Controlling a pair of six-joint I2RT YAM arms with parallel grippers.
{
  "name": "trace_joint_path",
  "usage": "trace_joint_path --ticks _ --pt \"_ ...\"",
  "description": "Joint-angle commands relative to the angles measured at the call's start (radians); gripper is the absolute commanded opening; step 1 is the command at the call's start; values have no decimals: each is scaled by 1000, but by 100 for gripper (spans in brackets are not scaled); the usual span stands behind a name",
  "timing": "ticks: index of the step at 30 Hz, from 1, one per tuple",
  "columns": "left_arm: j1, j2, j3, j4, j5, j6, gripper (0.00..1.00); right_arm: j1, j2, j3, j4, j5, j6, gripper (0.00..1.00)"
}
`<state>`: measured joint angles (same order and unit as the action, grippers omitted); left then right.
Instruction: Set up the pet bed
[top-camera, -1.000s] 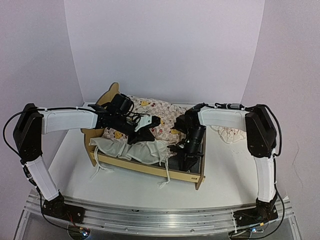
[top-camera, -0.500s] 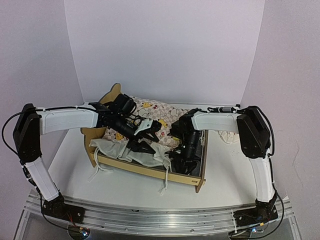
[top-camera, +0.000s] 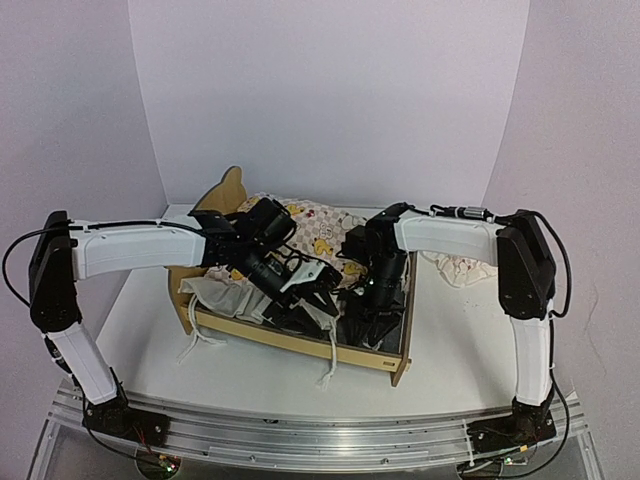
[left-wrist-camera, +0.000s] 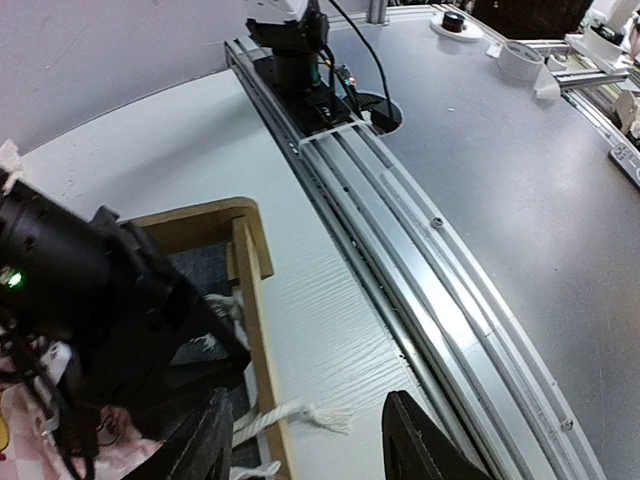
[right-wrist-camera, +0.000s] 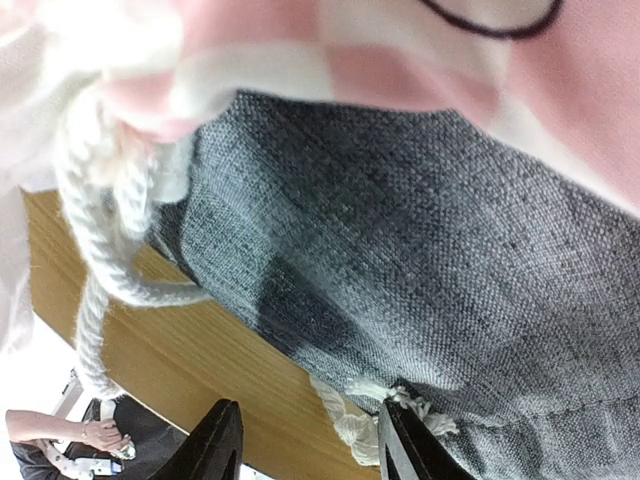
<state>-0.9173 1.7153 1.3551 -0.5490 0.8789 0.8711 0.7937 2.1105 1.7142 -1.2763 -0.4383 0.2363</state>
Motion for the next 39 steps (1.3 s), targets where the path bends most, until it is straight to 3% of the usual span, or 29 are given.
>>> trace_joint_path --ticks 1,6,10,14,22,31,36,39 --pt "-57 56 30 43 -45 -57 52 11 -61 30 -66 -51 20 48" --pt "-98 125 37 110 -94 -113 51 10 -87 23 -39 -117 52 50" --pt "-121 149 12 149 -104 -132 49 9 -63 -84 -17 -145 131 46" --pt "-130 152 -37 199 -135 -130 48 8 -82 -198 111 -153 199 45" --pt "-132 174 -69 205 -210 -106 42 -8 -161 -35 114 -12 251 48" --pt "-112 169 -63 234 -211 -130 42 -51 -310 -60 113 30 294 54" --pt "-104 156 -19 197 -173 -106 42 -52 -314 -102 96 195 281 49" --pt "-104 144 3 181 -168 -95 43 -52 -234 -110 75 251 252 42"
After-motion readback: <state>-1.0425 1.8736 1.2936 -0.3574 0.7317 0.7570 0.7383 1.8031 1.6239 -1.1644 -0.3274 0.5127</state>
